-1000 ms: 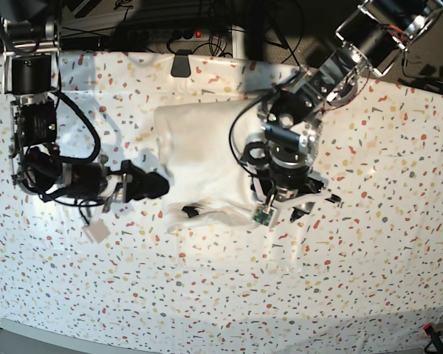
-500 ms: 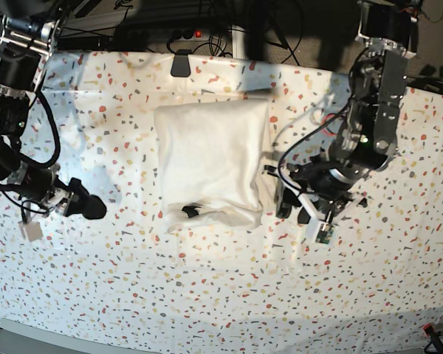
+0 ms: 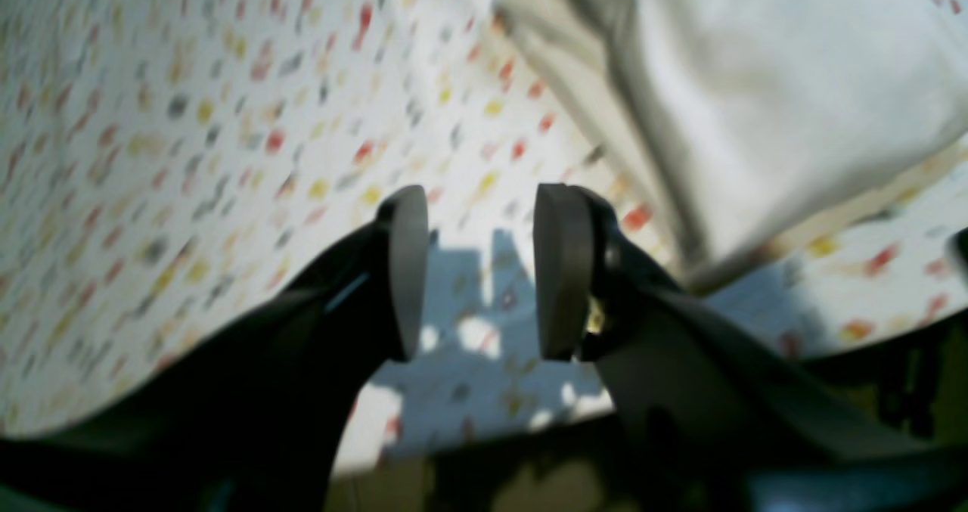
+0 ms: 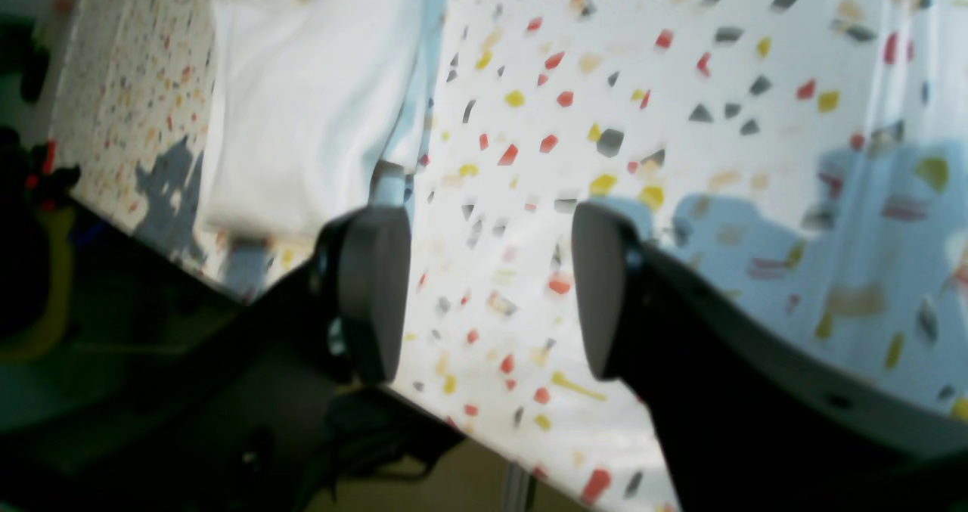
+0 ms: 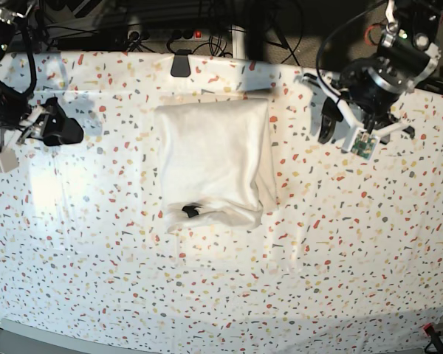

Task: Fold the T-shirt properly

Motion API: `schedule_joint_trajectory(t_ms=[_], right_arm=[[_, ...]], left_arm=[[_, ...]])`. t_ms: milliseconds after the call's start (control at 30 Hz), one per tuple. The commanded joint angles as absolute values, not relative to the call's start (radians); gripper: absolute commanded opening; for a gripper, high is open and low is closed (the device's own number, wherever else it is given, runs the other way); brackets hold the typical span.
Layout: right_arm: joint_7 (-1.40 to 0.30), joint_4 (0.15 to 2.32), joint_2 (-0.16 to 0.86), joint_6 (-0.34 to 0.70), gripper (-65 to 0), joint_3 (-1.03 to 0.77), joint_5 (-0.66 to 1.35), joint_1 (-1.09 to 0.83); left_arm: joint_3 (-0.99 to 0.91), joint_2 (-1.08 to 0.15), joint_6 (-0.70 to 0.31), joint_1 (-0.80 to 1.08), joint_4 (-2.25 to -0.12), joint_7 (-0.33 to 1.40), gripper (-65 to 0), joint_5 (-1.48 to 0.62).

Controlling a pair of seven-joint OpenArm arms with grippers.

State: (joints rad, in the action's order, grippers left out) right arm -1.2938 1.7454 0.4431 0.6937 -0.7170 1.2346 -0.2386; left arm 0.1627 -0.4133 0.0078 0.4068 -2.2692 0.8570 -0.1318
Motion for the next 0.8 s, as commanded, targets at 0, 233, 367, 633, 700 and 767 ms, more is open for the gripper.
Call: schedule_joint_trajectory(t_ms=[0, 233, 367, 633, 700, 767], right_arm=[[-1.296, 1.789, 0.456, 0.698, -30.7, -0.749, 1.291, -0.272], [-1.375, 1.940, 0.371, 0.698, -30.7, -0.889, 1.465, -0.536], [-1.396, 1.969, 0.316, 0.698, -30.7, -0.905, 1.484, -0.665], [-1.280, 1.871, 0.225, 0.698, -30.7, -0.814, 1.308, -0.801], [-1.165, 1.782, 0.226, 0.698, -30.7, -0.765, 1.157, -0.800], [-1.023, 1.678, 0.236, 0.698, -30.7, -0.703, 1.000, -0.800]], left_arm=[[0.157, -0.419, 0.024, 0.435, -2.298, 0.842, -41.9, -0.115], [0.157, -0.419, 0.038, 0.654, -2.317, 0.859, -41.8, -0.094], [0.157, -0.419, 0.038, 0.783, -2.318, 0.871, -41.9, -0.057], [0.158, -0.416, -0.006, 1.018, -2.249, 0.796, -41.8, -0.078], [0.159, -0.415, -0.043, 1.021, -2.133, 0.746, -41.8, -0.078], [0.159, -0.413, -0.084, 0.994, -1.974, 0.662, -41.8, -0.076]])
